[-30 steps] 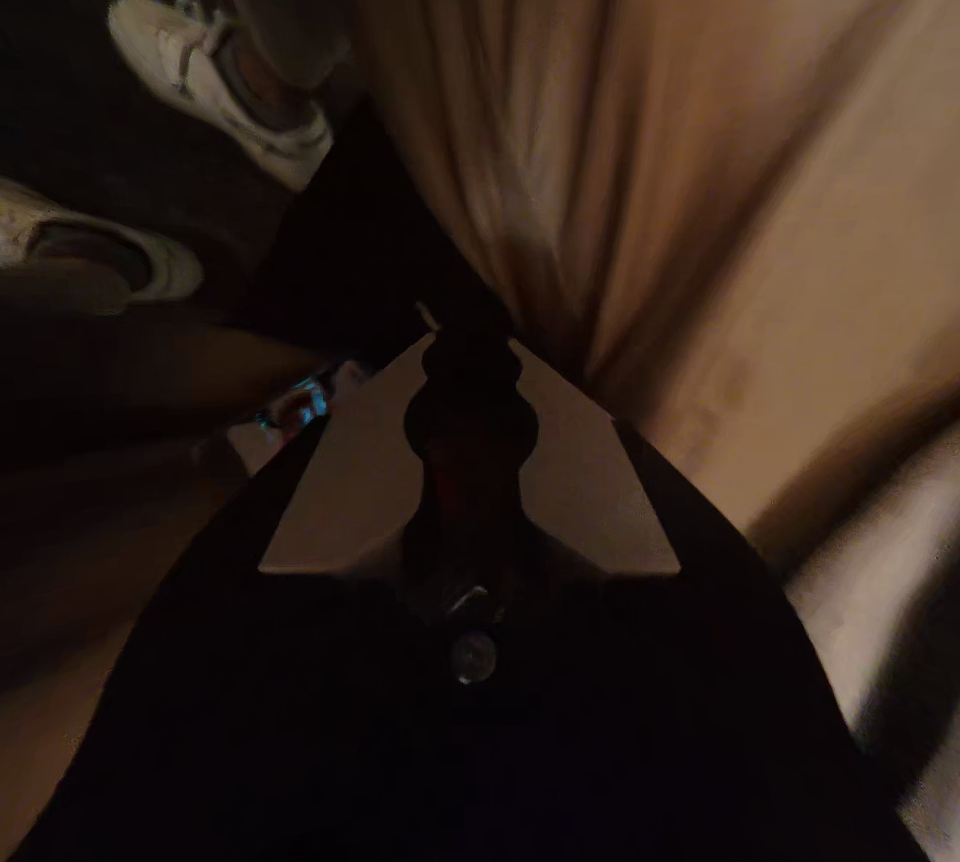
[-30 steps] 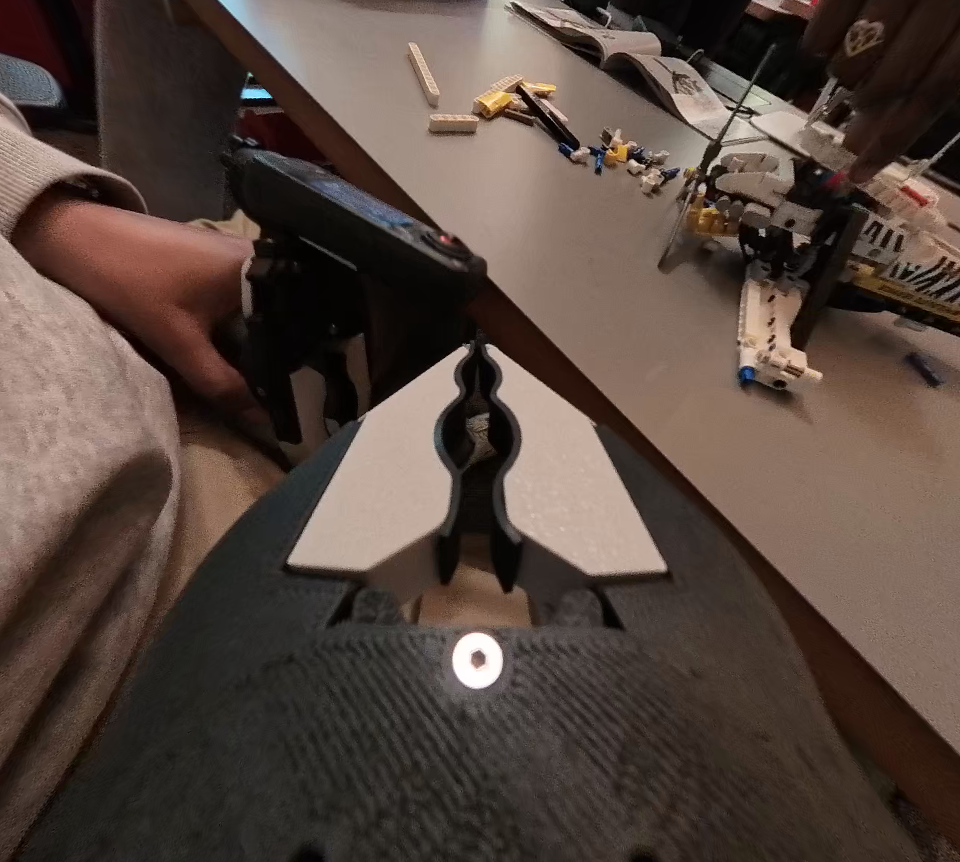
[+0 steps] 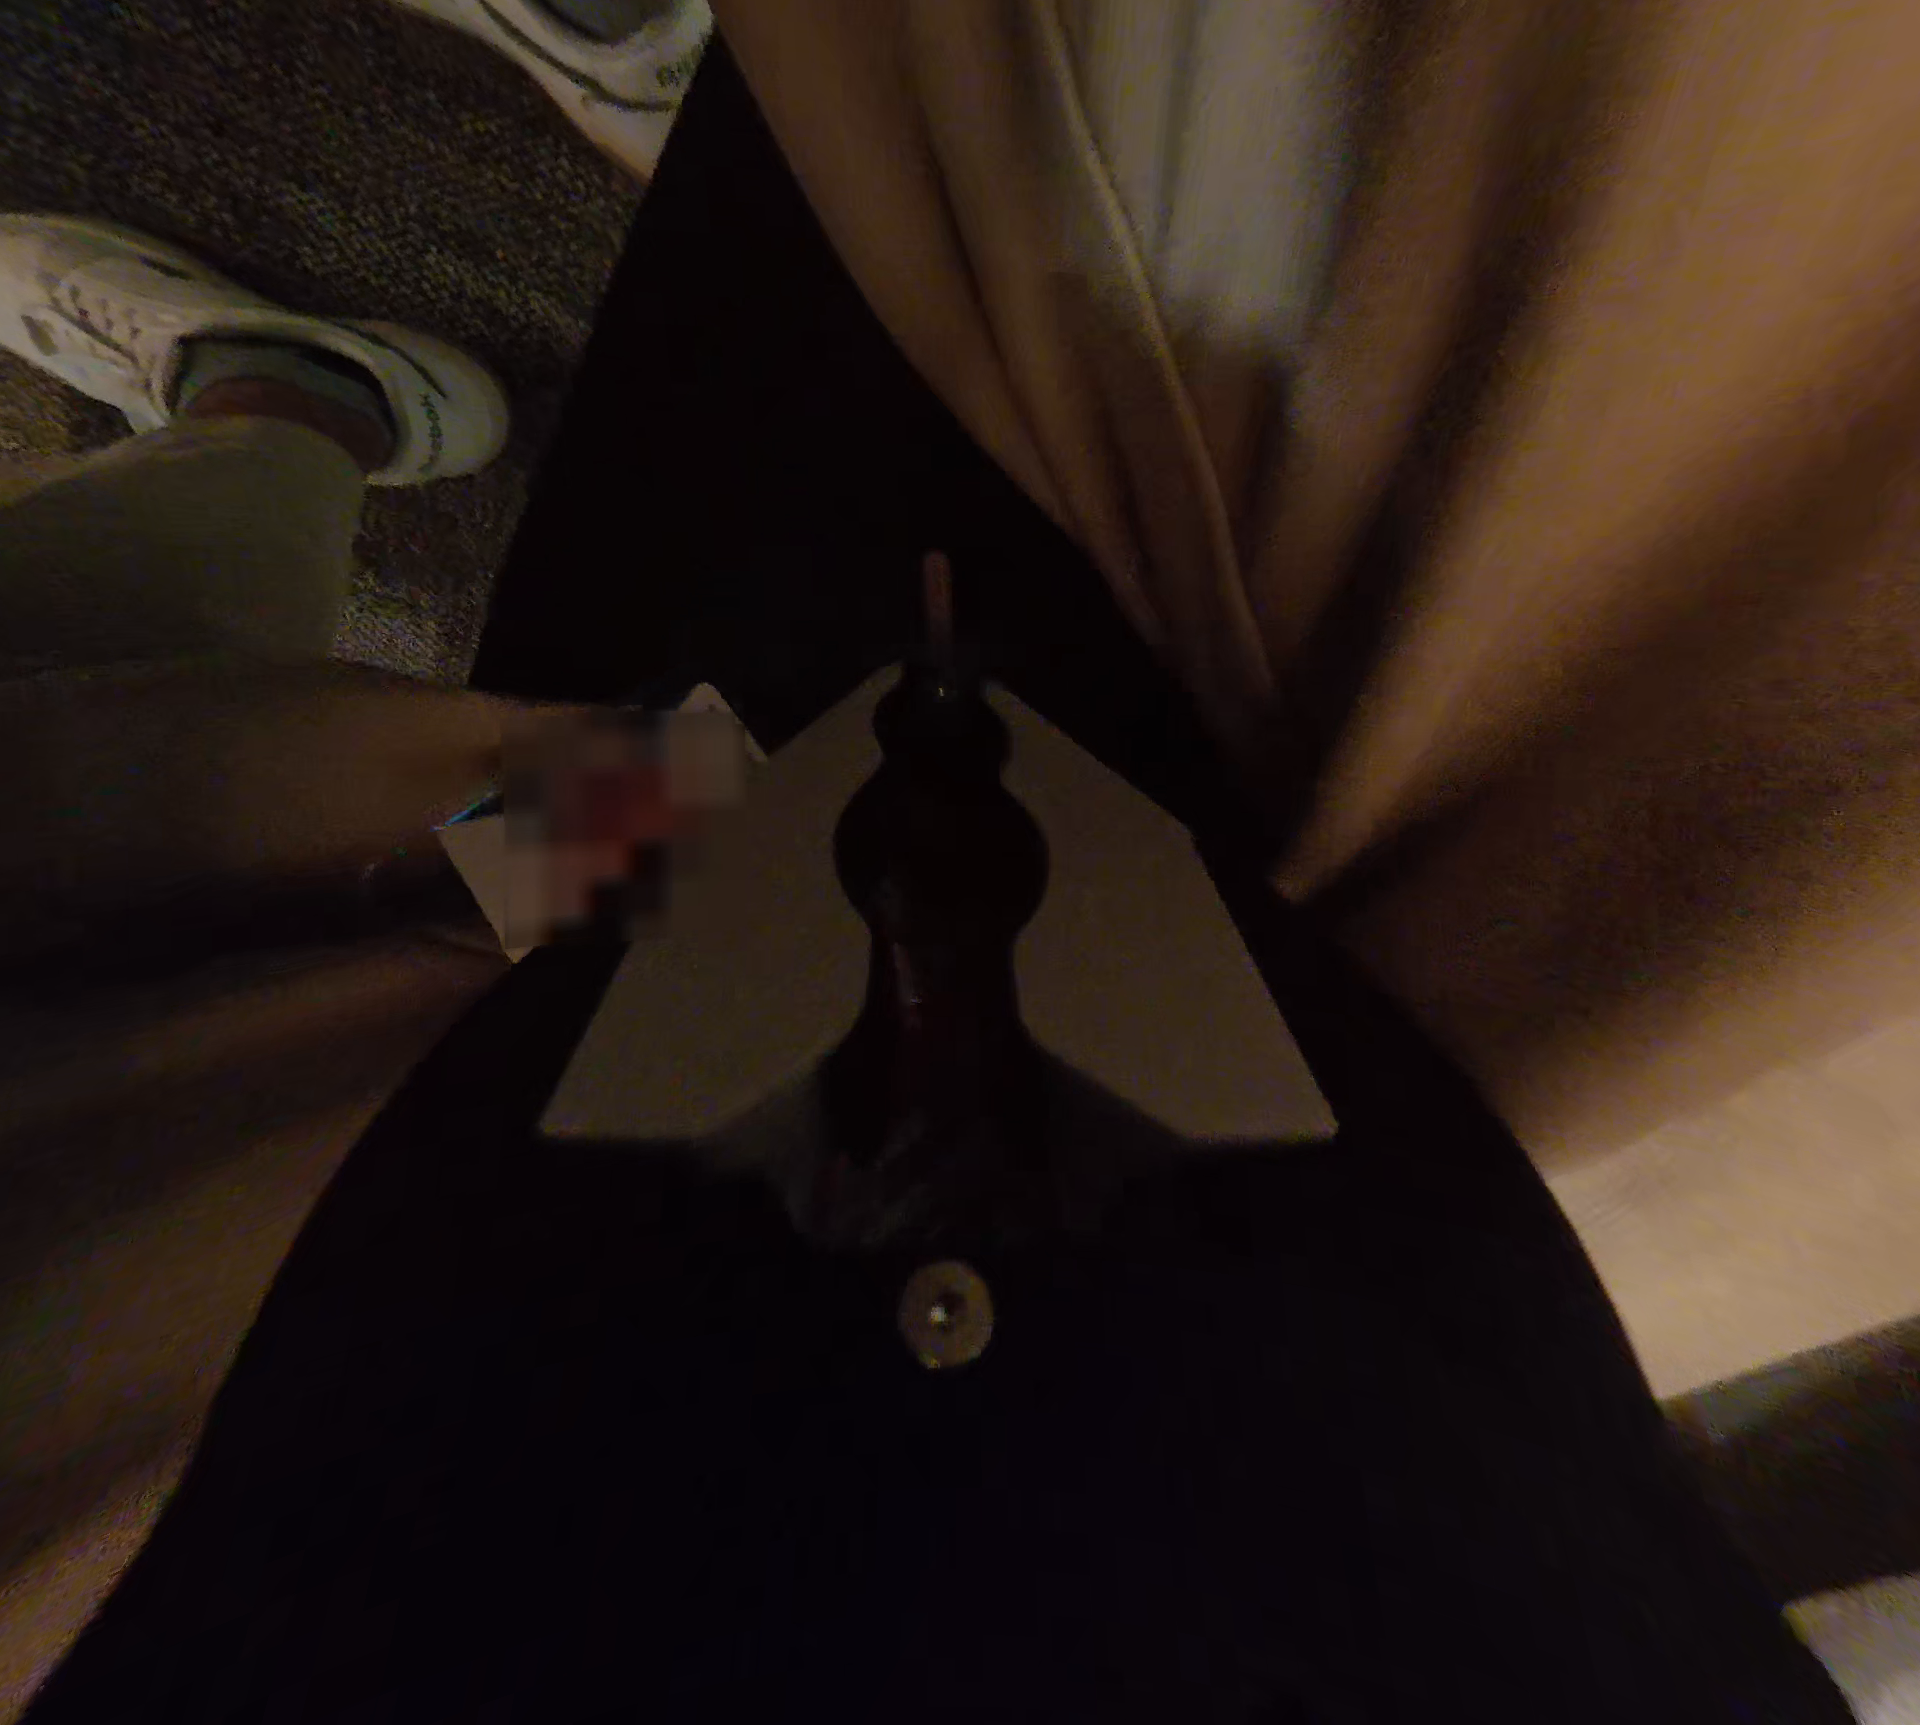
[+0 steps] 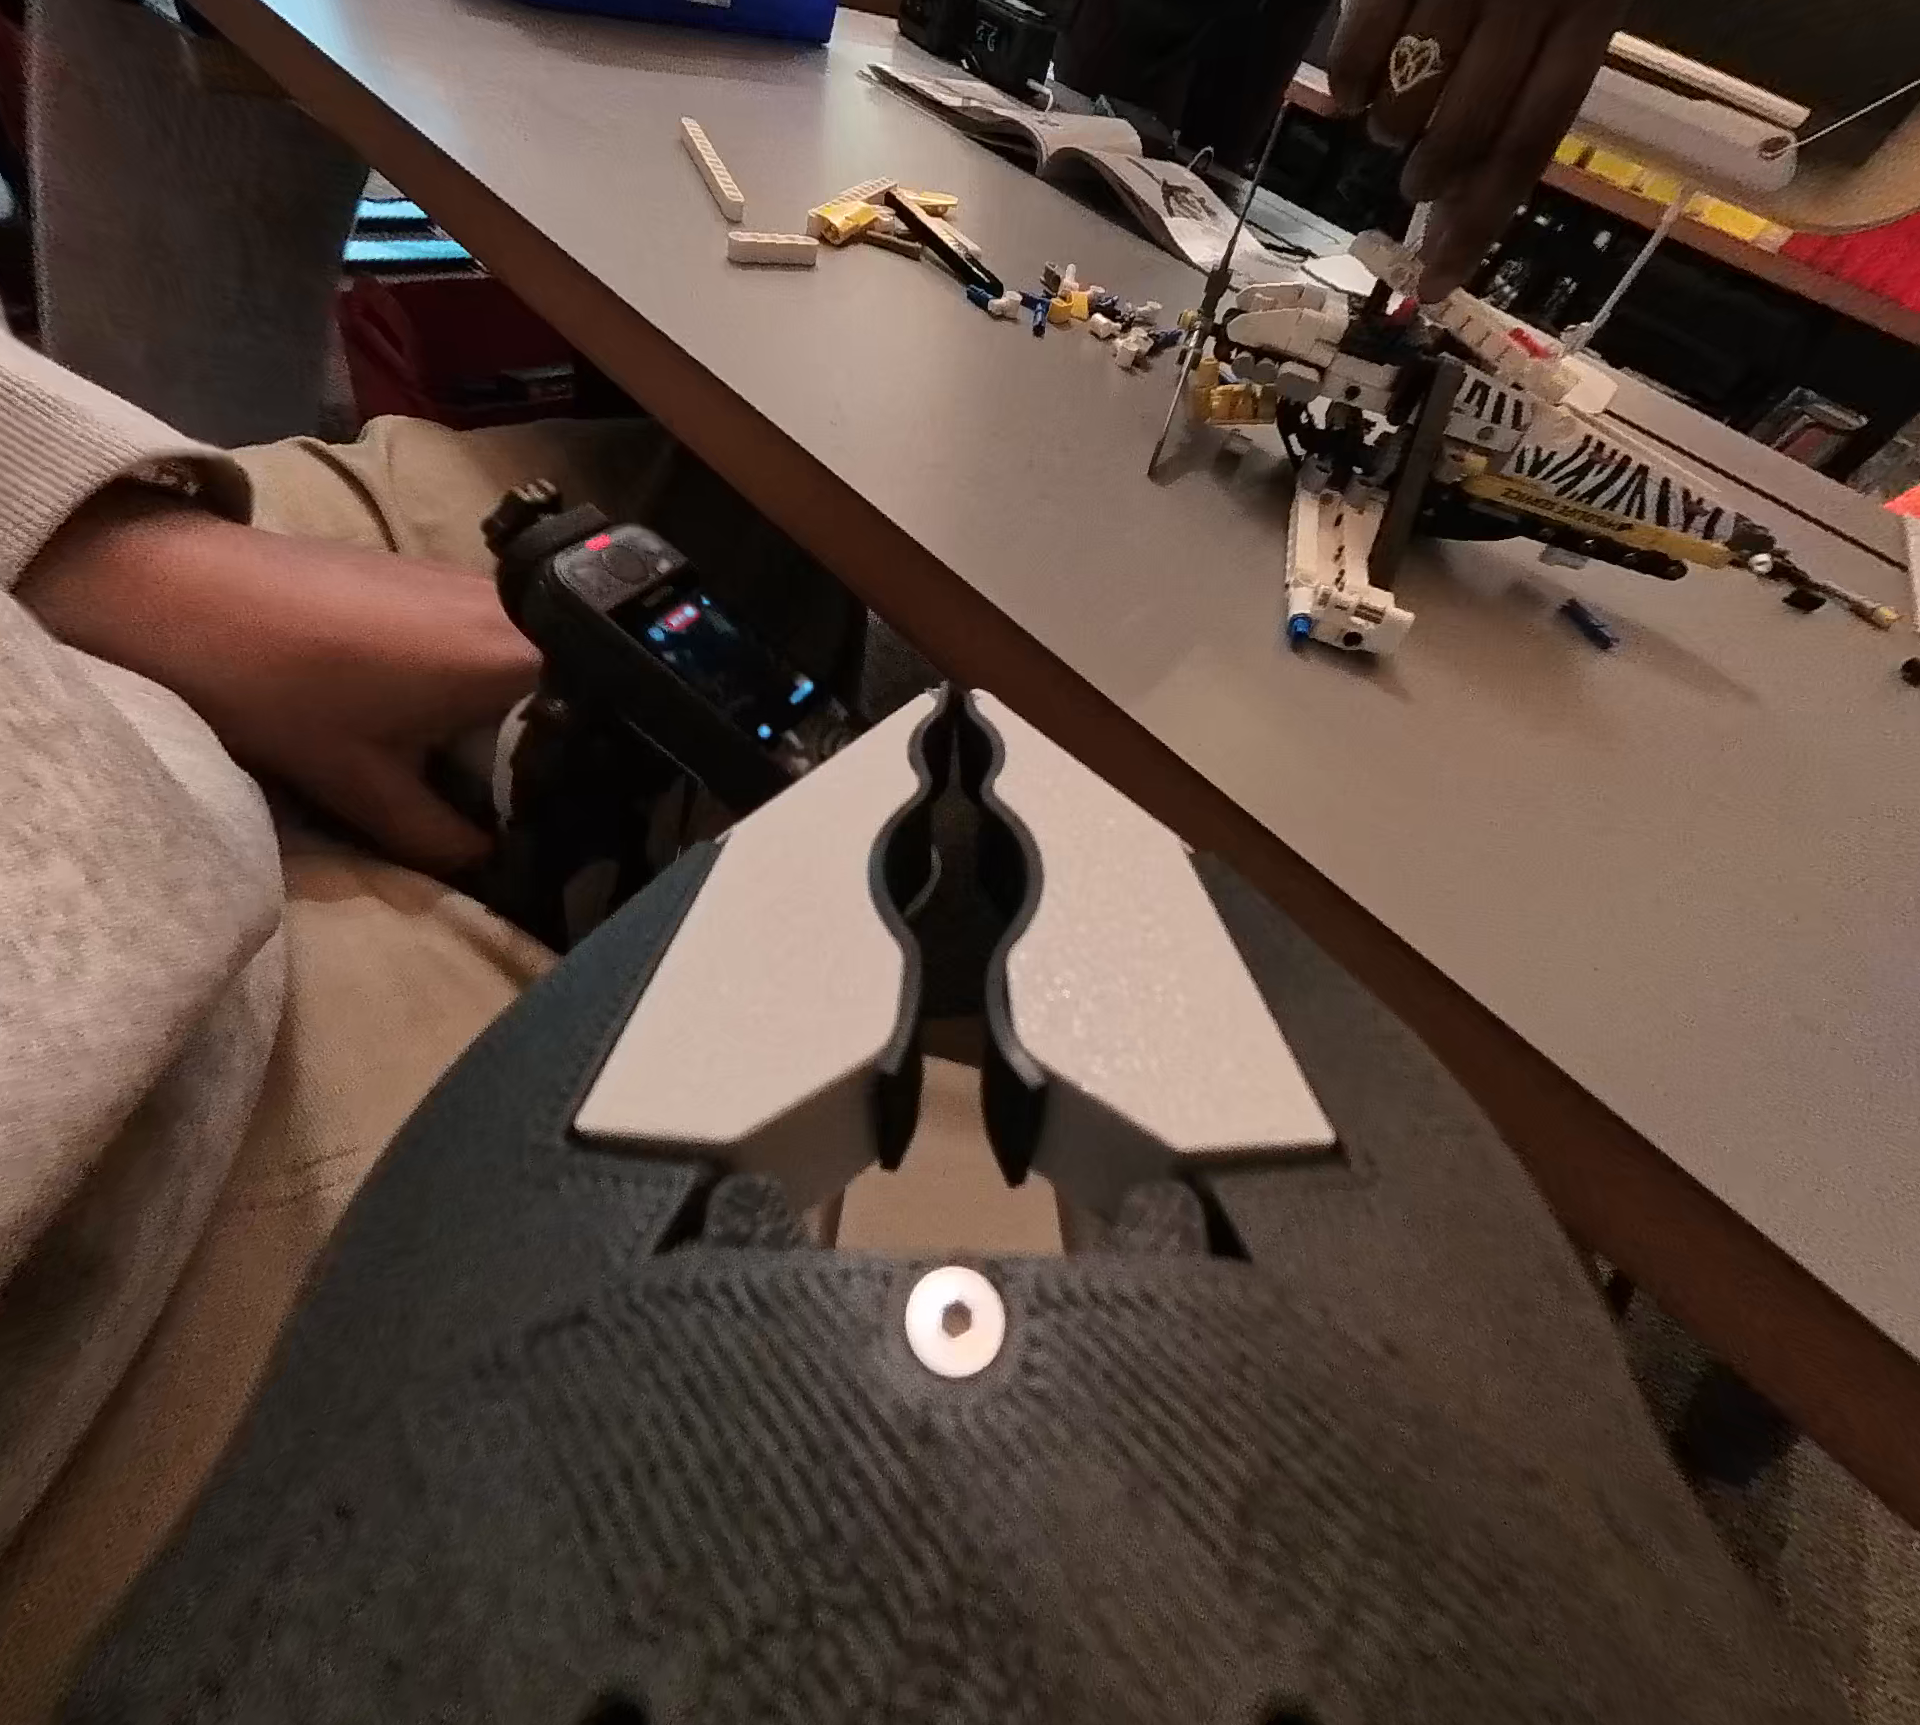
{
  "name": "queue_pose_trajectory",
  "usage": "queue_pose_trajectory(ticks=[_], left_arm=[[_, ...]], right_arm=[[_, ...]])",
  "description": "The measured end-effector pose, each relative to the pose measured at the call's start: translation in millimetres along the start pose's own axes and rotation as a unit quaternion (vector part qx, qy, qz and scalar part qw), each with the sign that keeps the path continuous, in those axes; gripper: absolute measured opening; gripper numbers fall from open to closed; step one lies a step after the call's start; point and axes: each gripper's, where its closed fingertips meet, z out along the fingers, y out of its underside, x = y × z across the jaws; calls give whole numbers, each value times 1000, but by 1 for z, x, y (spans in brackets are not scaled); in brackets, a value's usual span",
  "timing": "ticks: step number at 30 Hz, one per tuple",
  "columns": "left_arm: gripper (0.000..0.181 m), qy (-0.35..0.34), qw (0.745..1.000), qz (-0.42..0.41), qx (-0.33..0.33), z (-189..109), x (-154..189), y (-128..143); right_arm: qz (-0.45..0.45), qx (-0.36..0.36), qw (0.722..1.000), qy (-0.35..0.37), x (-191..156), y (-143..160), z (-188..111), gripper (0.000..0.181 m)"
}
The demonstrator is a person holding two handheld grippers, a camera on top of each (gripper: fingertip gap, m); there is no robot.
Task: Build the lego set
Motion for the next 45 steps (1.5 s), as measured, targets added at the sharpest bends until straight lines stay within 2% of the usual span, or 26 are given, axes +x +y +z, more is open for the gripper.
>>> queue_pose_trajectory(ticks=[1, 10, 15, 20, 23, 26, 30, 34, 37, 45], left_arm=[[4, -5, 1000, 2, 10, -3, 0, -1], [7, -69, 993, 40, 83, -36, 1, -7], [6, -44, 986, 14, 163, -70, 11, -17], [6, 4, 963, -14, 268, -127, 25, -33], [6, 28, 938, -20, 345, -173, 26, -45], [6, 43, 905, -31, 422, -220, 14, -56], [6, 41, 879, -30, 475, -260, -16, -64], [6, 39, 872, -25, 487, -273, -49, -76], [6, 53, 861, -31, 504, -277, -74, -87], [5, 124, 831, -69, 538, -279, -116, -105]], right_arm=[[5, 2, 1000, 0, 1, 0, 0, 0], [63, 22, 998, -8, 7, 0, 0, 0], [65, 22, 998, -7, 8, 1, 0, 0], [63, 23, 998, -8, 7, 1, -1, 0], [64, 24, 998, -8, 7, 1, -1, 0], [76, 31, 997, -6, 11, 1, 1, 0], [117, 60, 991, 3, 26, -9, 4, 2], [137, 95, 986, 7, 52, -32, 8, 2], [133, 107, 985, 18, 84, -49, 18, 2], [152, 124, 979, -46, 163, -90, 72, 10]])
